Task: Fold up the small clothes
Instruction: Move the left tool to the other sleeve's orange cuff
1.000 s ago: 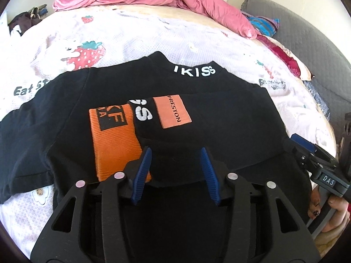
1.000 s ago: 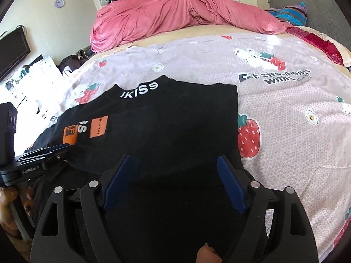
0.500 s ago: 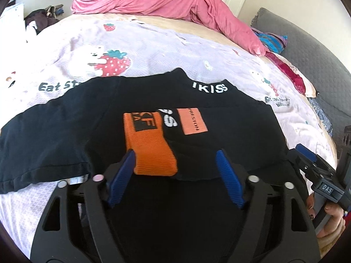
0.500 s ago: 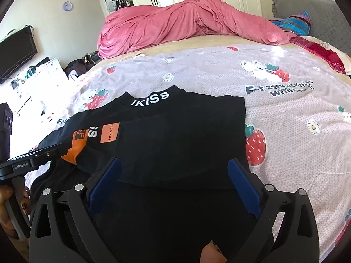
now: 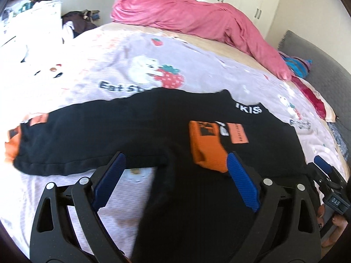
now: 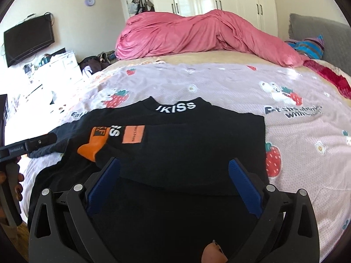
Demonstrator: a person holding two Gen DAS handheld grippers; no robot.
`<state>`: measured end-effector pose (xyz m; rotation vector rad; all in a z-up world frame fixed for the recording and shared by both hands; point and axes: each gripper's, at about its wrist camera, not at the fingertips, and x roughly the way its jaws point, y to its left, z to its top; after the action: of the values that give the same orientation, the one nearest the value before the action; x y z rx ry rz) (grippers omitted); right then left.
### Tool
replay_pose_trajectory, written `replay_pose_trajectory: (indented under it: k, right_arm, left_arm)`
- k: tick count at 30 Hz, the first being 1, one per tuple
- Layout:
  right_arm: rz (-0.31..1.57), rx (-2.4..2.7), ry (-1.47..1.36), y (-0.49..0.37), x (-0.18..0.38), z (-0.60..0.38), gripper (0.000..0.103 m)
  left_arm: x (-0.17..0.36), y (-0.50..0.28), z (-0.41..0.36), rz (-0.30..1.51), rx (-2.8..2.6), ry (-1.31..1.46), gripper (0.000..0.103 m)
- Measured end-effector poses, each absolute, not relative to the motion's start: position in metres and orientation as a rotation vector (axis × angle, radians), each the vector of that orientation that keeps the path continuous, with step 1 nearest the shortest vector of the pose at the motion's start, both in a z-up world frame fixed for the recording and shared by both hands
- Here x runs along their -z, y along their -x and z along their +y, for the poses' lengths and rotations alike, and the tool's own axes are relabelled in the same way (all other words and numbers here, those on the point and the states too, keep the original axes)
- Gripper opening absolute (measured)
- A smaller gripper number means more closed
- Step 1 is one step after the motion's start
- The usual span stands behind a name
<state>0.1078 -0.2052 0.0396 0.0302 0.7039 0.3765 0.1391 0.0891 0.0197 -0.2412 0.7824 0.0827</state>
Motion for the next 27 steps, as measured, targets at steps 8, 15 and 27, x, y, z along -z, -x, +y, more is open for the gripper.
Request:
replay_pose_trajectory:
  k: [8, 15, 27]
  right_arm:
    - [0.707, -0.455, -0.04, -0.097, -0.048, -0.18, 0.099]
    - [0.709, -0.496, -0.012, -0.092, -0.052, -0.154, 0.099]
    - [0.711, -0.553, 0.03, -0.088, -0.061, -0.107, 0.099]
  left_arm:
    - [-0.023, -0.122, 0.122, 0.764, -0.147, 0.3, 0.094]
    - [-0.027, -0.11, 0.149, 0.75, -0.19, 0.345, 0.094]
    - [-0.031, -0.091, 0.198, 0.727, -0.264, 0.436, 0.094]
